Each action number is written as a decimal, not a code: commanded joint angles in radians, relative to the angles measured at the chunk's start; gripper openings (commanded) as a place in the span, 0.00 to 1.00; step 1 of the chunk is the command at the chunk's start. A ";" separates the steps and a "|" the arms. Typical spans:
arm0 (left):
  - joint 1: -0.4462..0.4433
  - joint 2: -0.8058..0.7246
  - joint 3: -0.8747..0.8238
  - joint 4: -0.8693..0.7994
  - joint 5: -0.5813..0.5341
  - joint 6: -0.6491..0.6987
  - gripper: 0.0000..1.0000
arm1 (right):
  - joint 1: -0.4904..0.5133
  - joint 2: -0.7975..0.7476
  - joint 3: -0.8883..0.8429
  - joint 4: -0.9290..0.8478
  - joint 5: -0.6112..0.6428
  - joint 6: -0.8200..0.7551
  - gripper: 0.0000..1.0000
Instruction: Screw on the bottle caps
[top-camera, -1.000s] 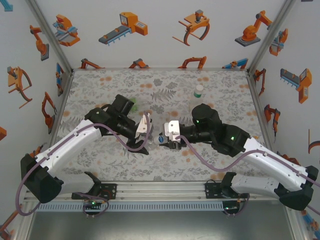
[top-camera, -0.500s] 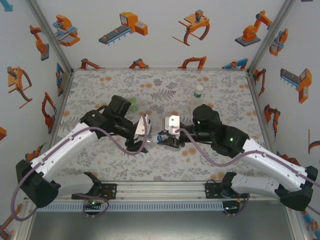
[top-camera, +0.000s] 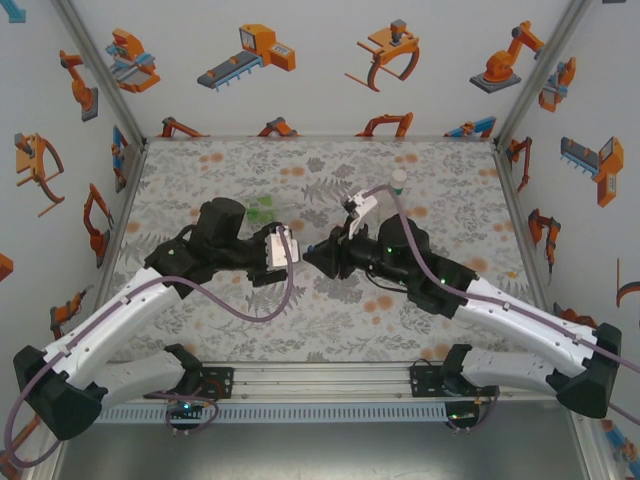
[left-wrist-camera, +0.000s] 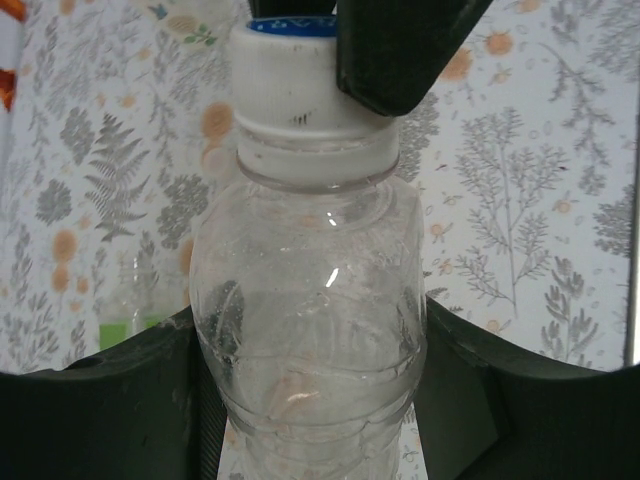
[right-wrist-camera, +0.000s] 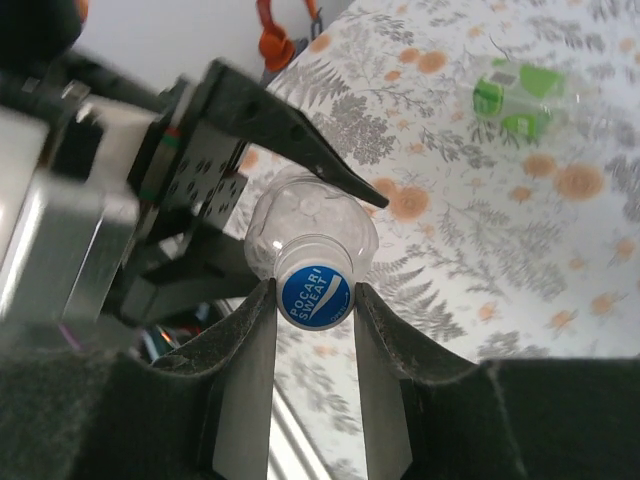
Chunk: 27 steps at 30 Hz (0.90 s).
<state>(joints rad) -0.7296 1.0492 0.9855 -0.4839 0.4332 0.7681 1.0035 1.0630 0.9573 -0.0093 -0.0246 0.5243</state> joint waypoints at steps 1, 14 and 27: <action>-0.006 -0.025 -0.014 0.088 -0.046 -0.027 0.00 | -0.005 0.039 0.041 -0.026 0.175 0.359 0.00; -0.006 -0.026 -0.019 0.104 -0.099 -0.034 0.00 | -0.005 0.069 0.049 -0.087 0.182 0.636 0.00; -0.006 -0.025 -0.012 0.073 0.040 -0.019 0.00 | -0.005 -0.023 0.072 -0.063 0.114 0.292 0.49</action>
<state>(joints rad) -0.7319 1.0454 0.9615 -0.4110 0.3790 0.7486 1.0035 1.0855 0.9951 -0.0818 0.1226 0.9718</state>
